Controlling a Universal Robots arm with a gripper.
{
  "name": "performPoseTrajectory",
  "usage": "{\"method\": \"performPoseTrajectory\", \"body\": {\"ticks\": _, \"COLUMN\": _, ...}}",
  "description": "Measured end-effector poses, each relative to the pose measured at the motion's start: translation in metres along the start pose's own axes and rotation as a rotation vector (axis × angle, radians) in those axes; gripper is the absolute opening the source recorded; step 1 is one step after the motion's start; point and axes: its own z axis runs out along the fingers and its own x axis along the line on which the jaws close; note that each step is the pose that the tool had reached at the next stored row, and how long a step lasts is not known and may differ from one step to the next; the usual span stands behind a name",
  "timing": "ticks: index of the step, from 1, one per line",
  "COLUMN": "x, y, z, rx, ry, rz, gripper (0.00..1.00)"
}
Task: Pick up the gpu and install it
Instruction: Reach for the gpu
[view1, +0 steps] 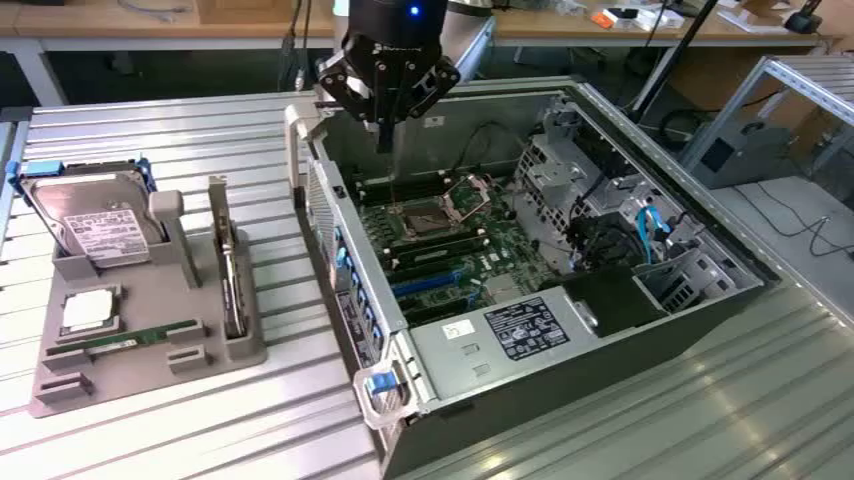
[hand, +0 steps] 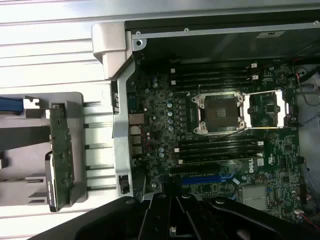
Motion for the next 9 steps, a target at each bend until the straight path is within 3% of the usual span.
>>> {"method": "performPoseTrajectory", "body": {"ticks": 9, "x": 0.015, "y": -0.0011, "z": -0.0004, "rx": 0.0000, "ry": -0.0001, "rz": 0.000, "gripper": 0.11}}
